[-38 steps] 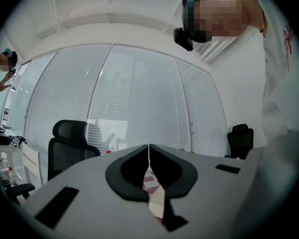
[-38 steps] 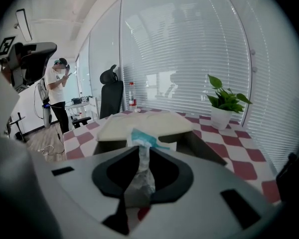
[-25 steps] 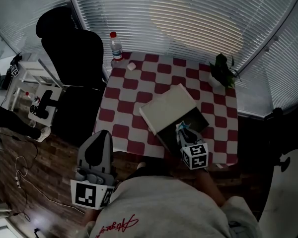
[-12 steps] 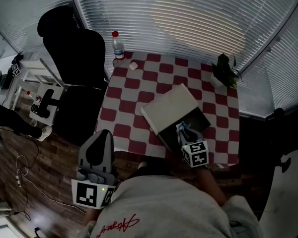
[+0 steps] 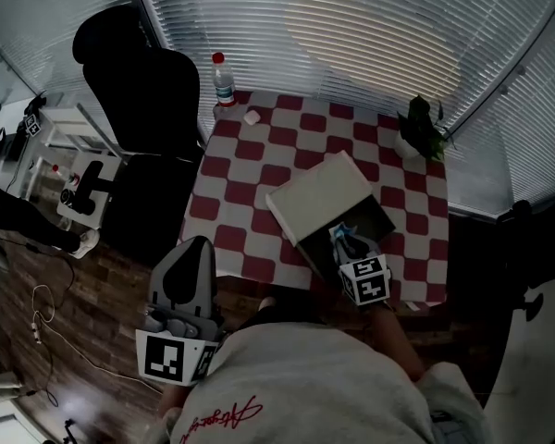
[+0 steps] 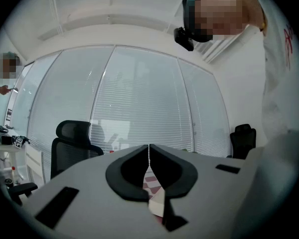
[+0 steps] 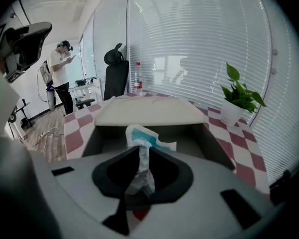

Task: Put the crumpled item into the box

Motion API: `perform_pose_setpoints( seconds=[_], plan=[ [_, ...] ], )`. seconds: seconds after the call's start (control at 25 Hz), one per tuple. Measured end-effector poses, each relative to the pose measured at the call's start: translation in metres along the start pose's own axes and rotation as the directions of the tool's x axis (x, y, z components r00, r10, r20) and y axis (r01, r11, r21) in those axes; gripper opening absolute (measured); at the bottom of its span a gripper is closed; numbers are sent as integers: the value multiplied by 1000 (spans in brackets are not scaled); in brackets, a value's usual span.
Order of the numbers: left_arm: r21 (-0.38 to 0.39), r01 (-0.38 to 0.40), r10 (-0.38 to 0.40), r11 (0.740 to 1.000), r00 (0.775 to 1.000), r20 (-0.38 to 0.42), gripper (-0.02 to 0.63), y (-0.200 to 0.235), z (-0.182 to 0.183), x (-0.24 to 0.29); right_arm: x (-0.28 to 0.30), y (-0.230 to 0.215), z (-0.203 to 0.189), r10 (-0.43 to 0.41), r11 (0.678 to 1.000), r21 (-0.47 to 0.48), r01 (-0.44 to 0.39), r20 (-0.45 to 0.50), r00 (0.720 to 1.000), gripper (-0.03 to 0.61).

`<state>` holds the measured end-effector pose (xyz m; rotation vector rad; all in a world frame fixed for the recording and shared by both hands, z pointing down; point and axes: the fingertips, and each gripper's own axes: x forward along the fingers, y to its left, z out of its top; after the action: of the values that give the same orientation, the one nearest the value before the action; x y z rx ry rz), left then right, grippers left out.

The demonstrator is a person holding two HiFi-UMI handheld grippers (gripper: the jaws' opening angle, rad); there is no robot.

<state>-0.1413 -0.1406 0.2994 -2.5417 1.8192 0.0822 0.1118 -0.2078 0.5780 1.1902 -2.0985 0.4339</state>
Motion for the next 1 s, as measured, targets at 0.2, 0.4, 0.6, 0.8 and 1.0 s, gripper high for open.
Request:
perform_pose_setpoints(
  seconds=[0.2, 0.4, 0.6, 0.8, 1.0],
  plan=[
    [7, 8, -8, 1000, 1000, 3, 20, -3, 0, -3, 3, 5, -3, 39, 999, -32, -41, -63, 997, 74],
    [11, -5, 5, 1000, 1000, 9, 20, -1, 2, -4, 3, 7, -3, 45, 994, -94, -53, -92, 995, 74],
    [4, -19, 19, 1000, 1000, 16, 20, 0, 2, -5, 7, 6, 0, 50, 987, -147, -66, -112, 993, 74],
    [9, -37, 37, 999, 999, 8, 20, 4, 2, -9, 8, 5, -3, 53, 985, -156, -77, -154, 987, 74],
    [9, -29, 29, 1000, 1000, 4, 20, 3, 0, -10, 12, 5, -5, 52, 979, -185, -85, -180, 982, 74]
  ],
)
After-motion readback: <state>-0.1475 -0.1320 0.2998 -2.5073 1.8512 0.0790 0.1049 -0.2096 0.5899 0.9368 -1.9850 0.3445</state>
